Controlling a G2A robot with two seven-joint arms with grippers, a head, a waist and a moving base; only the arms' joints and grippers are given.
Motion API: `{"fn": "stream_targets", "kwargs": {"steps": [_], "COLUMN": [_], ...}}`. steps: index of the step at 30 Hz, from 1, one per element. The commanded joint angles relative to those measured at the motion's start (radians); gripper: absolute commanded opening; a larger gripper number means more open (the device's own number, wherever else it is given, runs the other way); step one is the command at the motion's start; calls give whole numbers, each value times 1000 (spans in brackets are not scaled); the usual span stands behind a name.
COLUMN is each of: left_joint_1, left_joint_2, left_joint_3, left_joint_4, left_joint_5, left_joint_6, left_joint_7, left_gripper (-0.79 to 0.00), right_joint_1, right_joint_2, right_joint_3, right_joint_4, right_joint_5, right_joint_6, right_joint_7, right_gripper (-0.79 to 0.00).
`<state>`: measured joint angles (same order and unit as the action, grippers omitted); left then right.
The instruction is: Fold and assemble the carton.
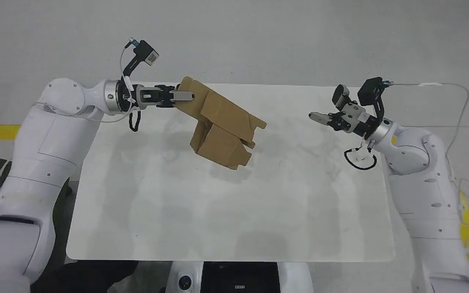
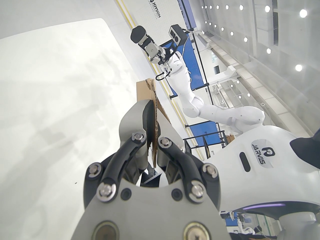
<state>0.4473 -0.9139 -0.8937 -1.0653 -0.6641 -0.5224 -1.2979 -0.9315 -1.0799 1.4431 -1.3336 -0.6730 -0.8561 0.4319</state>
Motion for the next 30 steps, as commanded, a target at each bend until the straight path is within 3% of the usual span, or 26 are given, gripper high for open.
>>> {"fn": "stream_targets", "kwargs": {"steps": [1, 14, 19, 25, 30], "left_joint_1": [0, 0, 20, 46, 68], "left_joint_2": [0, 0, 7, 13, 12], "left_joint_3": [0, 0, -17, -14, 0], "left_joint_4": [0, 0, -43, -95, -160], "left_joint_5": [0, 0, 54, 69, 46], "left_joint_6": [0, 0, 21, 67, 98], "left_joint_7": [0, 0, 22, -67, -98], "left_gripper": [-785, -785, -785, -785, -785], "right_joint_1": [0, 0, -9, 30, 83], "right_joint_2": [0, 0, -1, -7, -9], "right_joint_3": [0, 0, -8, -92, -178], "right_joint_4": [0, 0, -3, 45, 114], "right_joint_5": [0, 0, 13, 267, 514], "right_joint_6": [0, 0, 7, -33, -77], "right_joint_7": [0, 0, -2, 111, 284], "right_gripper": [0, 0, 0, 0, 0]}}
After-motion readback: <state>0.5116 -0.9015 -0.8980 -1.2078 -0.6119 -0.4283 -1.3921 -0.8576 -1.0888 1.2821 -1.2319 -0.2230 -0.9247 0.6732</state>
